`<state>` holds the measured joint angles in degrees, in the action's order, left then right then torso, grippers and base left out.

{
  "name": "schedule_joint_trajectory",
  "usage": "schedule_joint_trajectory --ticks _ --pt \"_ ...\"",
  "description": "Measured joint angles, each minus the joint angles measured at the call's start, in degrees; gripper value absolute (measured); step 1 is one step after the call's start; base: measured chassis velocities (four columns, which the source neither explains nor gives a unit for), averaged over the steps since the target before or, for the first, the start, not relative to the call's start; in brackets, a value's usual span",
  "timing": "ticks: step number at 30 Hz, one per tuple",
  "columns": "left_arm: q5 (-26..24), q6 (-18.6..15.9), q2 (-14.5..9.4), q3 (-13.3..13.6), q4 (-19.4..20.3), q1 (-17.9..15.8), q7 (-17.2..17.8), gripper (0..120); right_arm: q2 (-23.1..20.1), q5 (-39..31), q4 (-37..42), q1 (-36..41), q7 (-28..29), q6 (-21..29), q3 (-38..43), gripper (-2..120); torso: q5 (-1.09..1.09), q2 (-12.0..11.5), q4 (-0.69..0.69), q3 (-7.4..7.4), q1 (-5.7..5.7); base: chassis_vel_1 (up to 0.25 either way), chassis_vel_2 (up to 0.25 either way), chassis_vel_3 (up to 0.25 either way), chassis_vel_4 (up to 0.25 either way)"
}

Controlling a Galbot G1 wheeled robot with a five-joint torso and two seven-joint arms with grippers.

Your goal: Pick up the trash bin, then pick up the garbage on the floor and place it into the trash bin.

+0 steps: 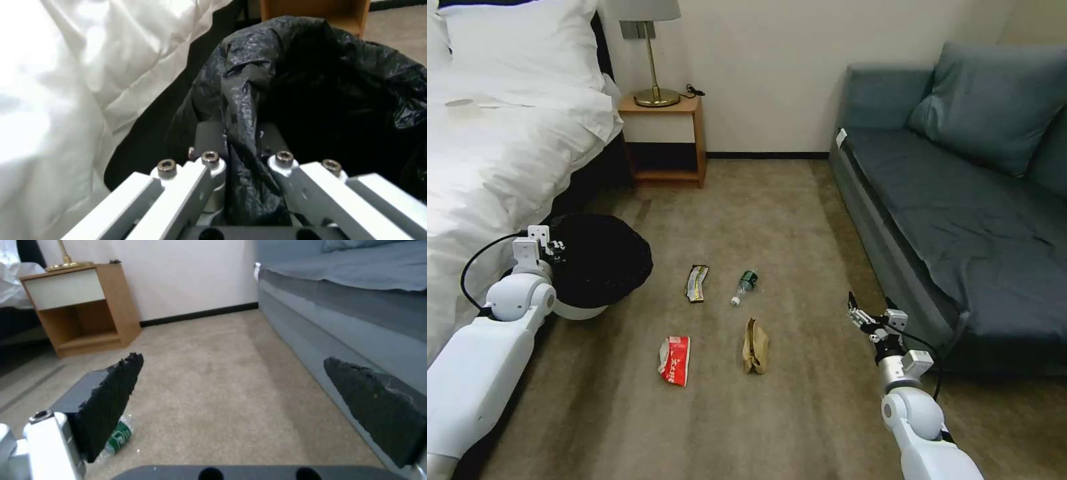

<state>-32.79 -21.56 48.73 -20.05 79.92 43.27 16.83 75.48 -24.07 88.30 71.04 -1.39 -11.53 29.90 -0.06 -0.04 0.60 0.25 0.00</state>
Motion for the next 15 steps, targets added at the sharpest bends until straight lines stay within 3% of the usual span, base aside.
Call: schedule_joint_trajectory --ticks 15 --pt "-0.03 0.03 -0.19 -0.66 0.49 0.75 -0.09 5 0.03 0.42 -0.62 0.05 -0.3 -0.38 -0.26 100 0.0 0.0 0.01 0.01 0.01 -0.081 0.081 0.078 -0.084"
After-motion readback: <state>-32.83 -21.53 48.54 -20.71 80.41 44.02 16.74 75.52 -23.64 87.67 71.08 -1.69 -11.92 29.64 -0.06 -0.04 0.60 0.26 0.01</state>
